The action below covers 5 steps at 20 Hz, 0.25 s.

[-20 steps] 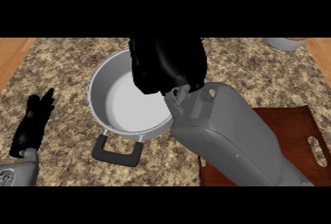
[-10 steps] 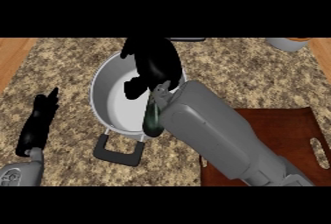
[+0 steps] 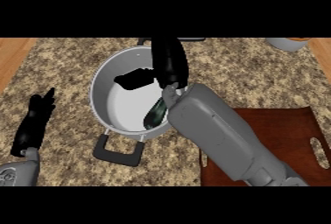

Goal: Pick the eggplant from the tray and place it in the pot

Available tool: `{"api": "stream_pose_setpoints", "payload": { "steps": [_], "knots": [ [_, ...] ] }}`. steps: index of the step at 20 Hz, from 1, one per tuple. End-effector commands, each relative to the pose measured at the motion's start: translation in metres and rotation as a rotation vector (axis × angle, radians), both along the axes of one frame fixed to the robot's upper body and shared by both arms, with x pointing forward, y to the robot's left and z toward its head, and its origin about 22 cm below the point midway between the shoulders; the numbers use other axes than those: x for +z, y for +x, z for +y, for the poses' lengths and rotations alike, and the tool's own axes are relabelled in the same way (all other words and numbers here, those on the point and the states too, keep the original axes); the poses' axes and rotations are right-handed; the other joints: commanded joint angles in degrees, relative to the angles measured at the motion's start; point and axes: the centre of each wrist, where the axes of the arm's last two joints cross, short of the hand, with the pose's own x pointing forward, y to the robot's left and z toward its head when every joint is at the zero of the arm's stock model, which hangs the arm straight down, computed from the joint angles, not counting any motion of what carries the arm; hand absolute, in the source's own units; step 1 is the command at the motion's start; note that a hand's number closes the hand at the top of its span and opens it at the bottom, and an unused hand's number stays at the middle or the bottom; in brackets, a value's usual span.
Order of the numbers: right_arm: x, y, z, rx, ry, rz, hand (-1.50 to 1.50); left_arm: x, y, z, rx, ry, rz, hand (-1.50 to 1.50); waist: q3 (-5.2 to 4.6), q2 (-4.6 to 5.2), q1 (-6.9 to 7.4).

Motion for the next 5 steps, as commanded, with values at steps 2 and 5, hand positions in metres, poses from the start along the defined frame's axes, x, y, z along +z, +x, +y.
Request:
{"api": "stream_pose_setpoints", "payload": {
  "steps": [2, 5],
  "knots": [
    [0.007, 0.019, -0.028, -0.107, 0.175, -0.096, -1.5, 0.011, 0.002, 0.012, 0.014, 0.009, 0.001, 0.0, 0.03, -0.2, -1.18],
    [0.01, 0.017, -0.062, -0.159, 0.204, -0.101, -1.5, -0.014, -0.021, 0.009, 0.006, -0.001, 0.004, 0.0, 0.01, -0.52, -1.91]
  ]
}}
